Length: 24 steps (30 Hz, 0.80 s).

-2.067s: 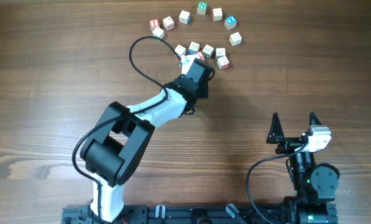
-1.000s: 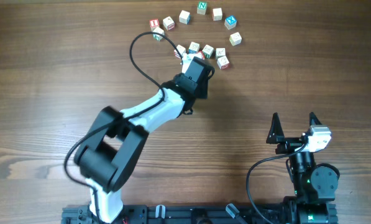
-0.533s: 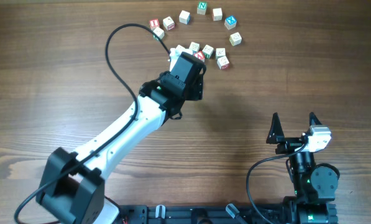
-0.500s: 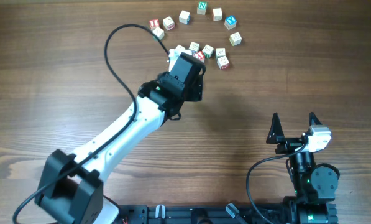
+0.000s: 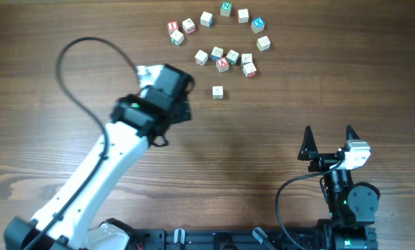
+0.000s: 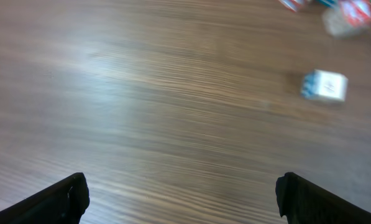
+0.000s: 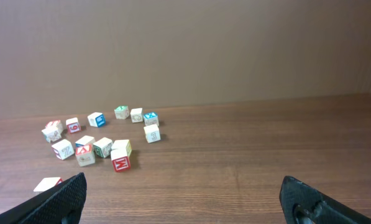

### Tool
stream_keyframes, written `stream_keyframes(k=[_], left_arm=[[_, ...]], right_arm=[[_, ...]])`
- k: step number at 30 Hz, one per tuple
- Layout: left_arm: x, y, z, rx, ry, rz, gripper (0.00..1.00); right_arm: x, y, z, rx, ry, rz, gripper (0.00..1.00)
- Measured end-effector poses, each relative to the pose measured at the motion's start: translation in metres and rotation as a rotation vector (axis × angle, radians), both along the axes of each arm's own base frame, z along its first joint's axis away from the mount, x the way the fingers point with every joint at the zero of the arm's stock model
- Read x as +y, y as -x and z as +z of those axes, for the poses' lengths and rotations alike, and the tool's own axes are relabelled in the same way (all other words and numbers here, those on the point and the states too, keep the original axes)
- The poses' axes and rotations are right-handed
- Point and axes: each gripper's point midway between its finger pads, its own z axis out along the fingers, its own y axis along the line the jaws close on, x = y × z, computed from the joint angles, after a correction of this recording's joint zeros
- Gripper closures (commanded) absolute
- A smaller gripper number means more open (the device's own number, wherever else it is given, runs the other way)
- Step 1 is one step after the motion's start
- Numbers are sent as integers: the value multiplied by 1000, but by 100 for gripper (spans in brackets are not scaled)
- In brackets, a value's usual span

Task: Form a circle
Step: 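Place the '4' block below the arc and retract the left arm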

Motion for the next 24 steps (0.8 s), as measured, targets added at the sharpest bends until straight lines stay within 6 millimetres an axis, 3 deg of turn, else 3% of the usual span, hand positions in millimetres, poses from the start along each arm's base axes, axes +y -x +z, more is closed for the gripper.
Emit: stream_keyframes(k=[5, 12, 17, 24], left_arm=[[54, 7, 20, -28, 44, 177, 0], [110, 31, 41, -54, 105, 360, 0], [140, 58, 58, -94, 118, 472, 0], [145, 93, 80, -163, 133, 489, 0]], right_arm=[[2, 0, 0, 7, -154, 10, 0], [29, 3, 4, 86, -837, 156, 0], [47, 8, 6, 126, -833, 263, 1], [58, 9, -9, 257, -732, 288, 0]])
